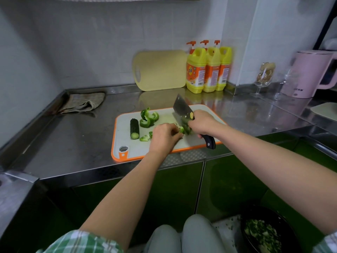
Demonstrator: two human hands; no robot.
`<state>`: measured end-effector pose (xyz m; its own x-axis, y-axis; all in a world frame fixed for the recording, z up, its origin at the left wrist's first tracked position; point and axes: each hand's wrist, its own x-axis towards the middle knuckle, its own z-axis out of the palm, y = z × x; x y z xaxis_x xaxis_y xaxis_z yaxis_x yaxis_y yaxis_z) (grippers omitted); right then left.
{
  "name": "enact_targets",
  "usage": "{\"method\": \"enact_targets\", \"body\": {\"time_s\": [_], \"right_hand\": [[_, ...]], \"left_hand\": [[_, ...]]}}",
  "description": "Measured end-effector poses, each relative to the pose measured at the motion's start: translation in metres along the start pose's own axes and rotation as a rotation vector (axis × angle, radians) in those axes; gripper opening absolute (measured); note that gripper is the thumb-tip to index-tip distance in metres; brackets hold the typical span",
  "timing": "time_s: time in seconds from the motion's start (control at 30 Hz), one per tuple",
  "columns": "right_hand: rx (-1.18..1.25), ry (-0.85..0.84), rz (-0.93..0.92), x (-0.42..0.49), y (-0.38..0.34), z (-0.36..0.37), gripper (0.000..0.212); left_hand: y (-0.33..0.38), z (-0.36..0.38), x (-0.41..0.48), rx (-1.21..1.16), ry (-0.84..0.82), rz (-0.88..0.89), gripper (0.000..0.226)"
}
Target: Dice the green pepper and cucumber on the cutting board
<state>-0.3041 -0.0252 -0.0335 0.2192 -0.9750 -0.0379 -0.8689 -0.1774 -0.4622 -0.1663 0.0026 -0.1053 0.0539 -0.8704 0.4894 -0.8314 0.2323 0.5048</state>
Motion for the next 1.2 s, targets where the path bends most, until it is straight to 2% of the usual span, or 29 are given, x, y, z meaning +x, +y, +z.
{"method": "enact_targets", "body": {"time_s": [0.17,0.6,0.73,1.03,1.2], "right_hand": [[0.048,-0.029,-0.029,-0.013,0.005,-0.017,0.010],[-0.129,-0.099,0.009,-0.035,-0.004,-0.019,0.016],[-0.200,-0.122,0.011,-0.037,-0.013,-0.011,0.012],[-0.230,-0.058,-0.003,-0.018,-0.018,0.009,0.010],[-0.124,-0.028,0.023,-0.010,-0.017,0.014,0.005]], "left_hand": [[0.000,-0.001,-0.001,-0.024,0.005,-0.023,0.014],[0.002,-0.003,-0.002,-0.030,-0.010,-0.012,0.014],[0.003,-0.004,-0.003,-0.030,-0.002,-0.001,0.014],[-0.002,-0.001,-0.001,-0.014,0.000,0.033,0.013],[-0.008,0.000,0.003,0.049,-0.008,0.028,0.016]]}}
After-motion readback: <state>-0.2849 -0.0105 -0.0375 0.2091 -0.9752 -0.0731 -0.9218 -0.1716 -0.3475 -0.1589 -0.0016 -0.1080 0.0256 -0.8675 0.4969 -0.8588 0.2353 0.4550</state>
